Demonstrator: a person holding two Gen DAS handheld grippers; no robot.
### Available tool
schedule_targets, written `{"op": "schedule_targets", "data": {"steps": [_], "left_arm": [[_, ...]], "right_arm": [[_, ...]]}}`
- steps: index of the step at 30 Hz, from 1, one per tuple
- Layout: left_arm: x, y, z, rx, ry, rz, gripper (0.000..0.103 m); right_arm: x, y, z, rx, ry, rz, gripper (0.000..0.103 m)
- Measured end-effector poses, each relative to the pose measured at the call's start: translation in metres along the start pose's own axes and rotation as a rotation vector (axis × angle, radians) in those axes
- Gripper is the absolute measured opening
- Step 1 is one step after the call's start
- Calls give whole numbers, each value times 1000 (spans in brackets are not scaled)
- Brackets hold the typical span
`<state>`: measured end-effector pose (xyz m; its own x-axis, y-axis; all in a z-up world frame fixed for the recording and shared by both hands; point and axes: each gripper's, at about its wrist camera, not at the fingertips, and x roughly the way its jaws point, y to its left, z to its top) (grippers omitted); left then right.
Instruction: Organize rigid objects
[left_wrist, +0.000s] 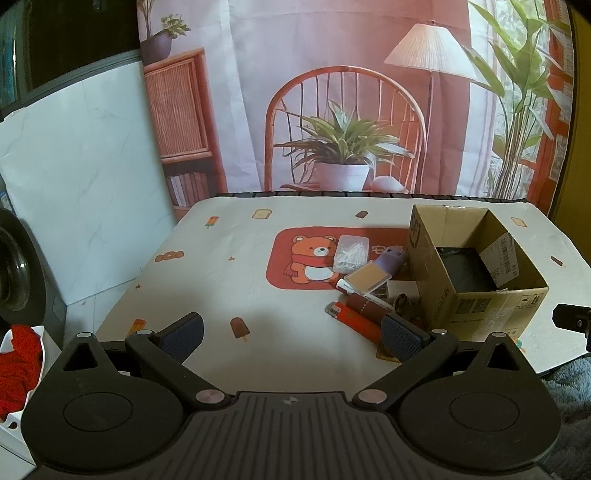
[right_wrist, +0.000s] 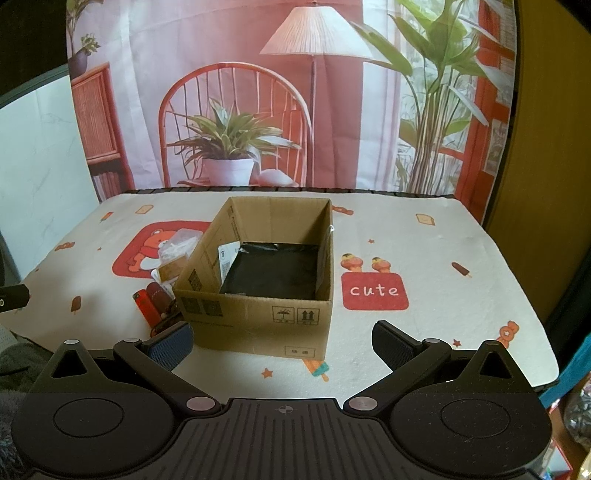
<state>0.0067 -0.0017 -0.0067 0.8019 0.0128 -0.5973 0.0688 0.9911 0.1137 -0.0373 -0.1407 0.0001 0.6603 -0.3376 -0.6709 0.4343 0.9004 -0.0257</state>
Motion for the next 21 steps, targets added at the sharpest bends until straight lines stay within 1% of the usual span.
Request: {"op": "schedule_targets", "data": {"steps": [21], "left_arm": [[1,-1,-1,-2,1,-1,103]], "right_arm": [[0,0,1,1,2,0,103]]}}
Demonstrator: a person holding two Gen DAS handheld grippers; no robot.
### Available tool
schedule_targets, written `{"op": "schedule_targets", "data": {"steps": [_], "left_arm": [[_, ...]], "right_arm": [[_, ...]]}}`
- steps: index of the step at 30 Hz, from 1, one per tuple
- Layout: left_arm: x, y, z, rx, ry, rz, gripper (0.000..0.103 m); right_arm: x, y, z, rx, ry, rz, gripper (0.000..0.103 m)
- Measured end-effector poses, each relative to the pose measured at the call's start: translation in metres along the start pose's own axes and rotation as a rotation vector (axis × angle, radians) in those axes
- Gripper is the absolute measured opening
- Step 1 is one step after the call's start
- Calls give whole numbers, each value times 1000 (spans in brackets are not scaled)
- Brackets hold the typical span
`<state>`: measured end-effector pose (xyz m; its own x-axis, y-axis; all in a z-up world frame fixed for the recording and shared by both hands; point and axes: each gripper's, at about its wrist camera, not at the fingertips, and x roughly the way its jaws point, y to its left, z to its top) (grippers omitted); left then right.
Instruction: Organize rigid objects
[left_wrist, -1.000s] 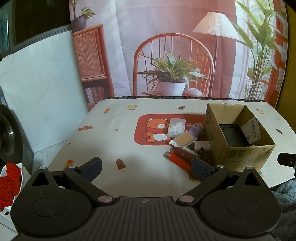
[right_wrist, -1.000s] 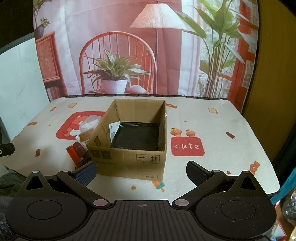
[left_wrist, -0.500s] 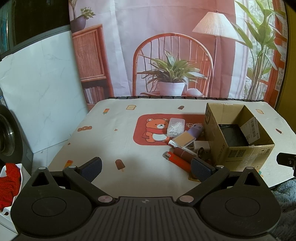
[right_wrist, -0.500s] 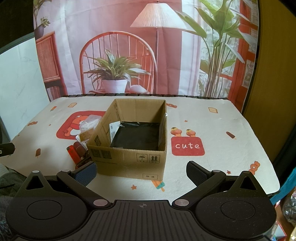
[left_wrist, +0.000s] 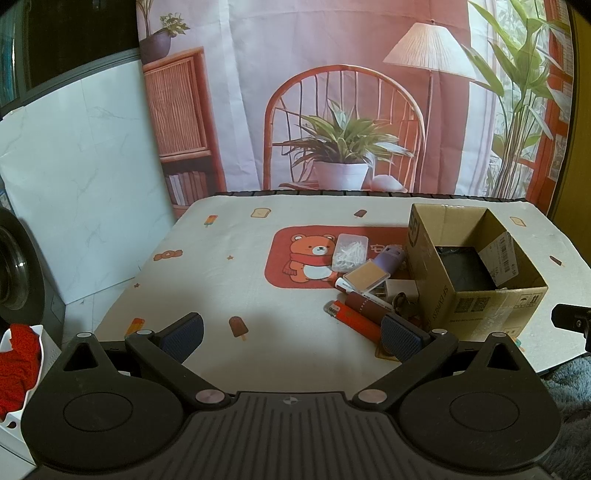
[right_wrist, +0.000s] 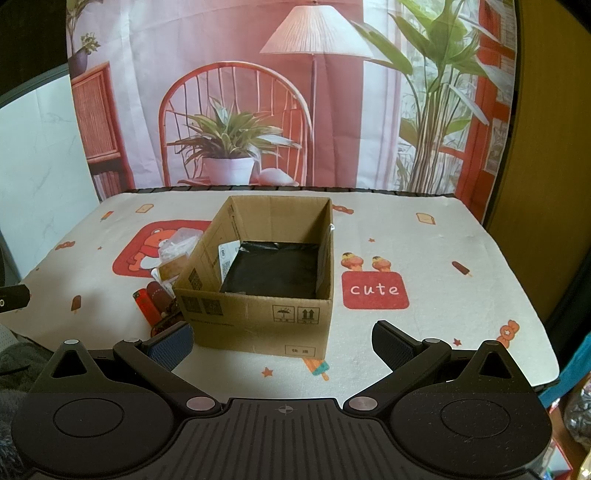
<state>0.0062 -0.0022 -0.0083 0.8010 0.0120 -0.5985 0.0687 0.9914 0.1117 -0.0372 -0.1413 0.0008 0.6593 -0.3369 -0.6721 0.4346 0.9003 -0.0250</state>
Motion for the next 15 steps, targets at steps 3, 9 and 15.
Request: {"op": "schedule_targets", "data": {"steps": [3,9,15], "left_arm": [[0,0,0,0,0,0,103],[0,0,0,-1,1,-1,103],[0,1,-1,-1,0,-1,103]], "right_arm": [[0,0,0,0,0,0,103],[0,0,0,0,1,0,103],[1,0,0,1,2,0,103]]}}
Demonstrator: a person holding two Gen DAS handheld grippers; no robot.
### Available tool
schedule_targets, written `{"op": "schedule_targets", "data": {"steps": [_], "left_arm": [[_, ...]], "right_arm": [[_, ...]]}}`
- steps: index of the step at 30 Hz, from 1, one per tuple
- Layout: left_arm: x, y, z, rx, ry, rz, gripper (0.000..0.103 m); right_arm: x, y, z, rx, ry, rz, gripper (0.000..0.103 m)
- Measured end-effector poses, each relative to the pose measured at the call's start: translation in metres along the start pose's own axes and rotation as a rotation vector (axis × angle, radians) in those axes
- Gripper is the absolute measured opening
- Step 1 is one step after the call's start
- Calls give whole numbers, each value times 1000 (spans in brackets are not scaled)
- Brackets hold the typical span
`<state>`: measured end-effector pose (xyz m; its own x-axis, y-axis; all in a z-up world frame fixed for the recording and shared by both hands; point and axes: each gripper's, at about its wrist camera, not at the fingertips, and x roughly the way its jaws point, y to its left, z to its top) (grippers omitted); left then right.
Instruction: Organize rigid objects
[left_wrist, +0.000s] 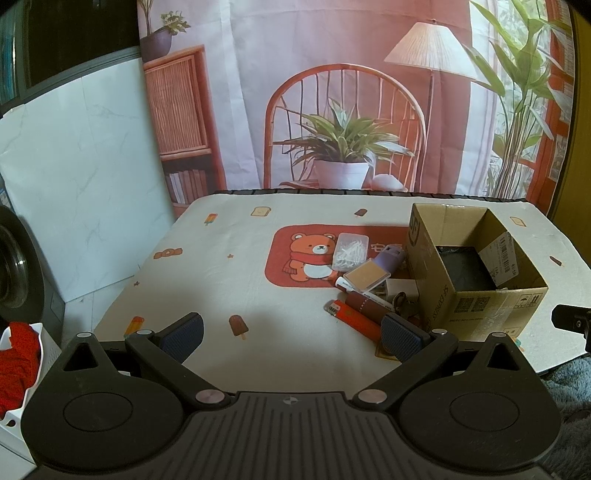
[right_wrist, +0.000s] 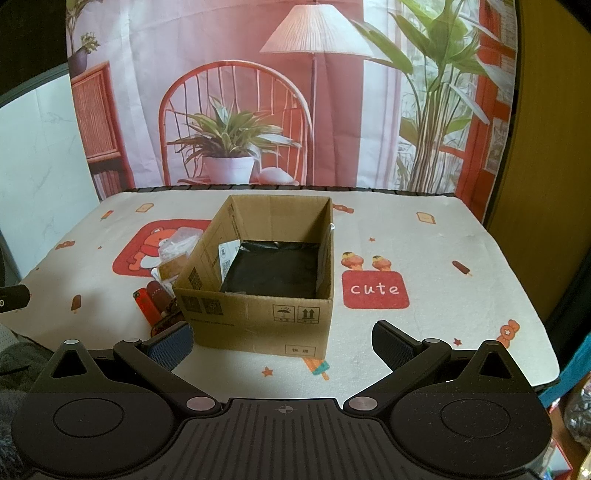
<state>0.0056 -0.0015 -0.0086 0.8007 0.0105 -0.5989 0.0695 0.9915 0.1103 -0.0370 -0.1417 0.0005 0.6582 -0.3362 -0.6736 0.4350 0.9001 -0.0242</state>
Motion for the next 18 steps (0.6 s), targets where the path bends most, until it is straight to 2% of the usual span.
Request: {"op": "schedule_targets", "data": {"steps": [18], "left_arm": [[2,0,0,-12,10,-3,103]], "right_arm": [[1,0,0,0,2,1,103]]}}
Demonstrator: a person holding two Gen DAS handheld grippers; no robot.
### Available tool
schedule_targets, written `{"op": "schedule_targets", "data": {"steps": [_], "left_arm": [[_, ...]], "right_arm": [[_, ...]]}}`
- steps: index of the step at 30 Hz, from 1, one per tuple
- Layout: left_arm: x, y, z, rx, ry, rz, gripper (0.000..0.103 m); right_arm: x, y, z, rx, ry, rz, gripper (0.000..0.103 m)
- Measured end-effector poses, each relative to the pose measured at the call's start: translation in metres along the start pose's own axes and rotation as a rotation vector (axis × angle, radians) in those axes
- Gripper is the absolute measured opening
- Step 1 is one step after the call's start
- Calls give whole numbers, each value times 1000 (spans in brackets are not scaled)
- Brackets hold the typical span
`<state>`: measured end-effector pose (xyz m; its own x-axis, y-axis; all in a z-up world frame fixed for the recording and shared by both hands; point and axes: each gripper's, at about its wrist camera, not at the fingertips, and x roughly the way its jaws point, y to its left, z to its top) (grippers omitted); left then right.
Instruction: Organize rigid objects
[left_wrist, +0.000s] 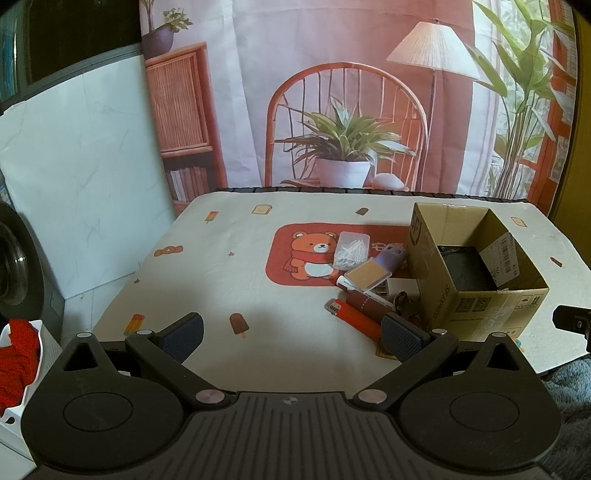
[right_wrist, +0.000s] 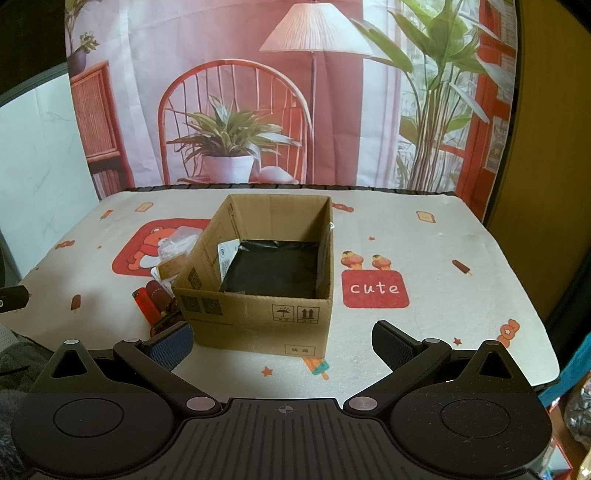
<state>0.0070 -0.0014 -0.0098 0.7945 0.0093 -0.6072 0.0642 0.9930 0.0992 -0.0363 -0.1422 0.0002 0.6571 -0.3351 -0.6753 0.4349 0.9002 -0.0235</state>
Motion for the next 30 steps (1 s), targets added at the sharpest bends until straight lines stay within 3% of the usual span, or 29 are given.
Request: {"op": "schedule_targets", "data": {"steps": [30], "left_arm": [[10,-1,-2,11,48,-14,103]], "right_arm": [[8,-1,-5,18,50,18,103]]}}
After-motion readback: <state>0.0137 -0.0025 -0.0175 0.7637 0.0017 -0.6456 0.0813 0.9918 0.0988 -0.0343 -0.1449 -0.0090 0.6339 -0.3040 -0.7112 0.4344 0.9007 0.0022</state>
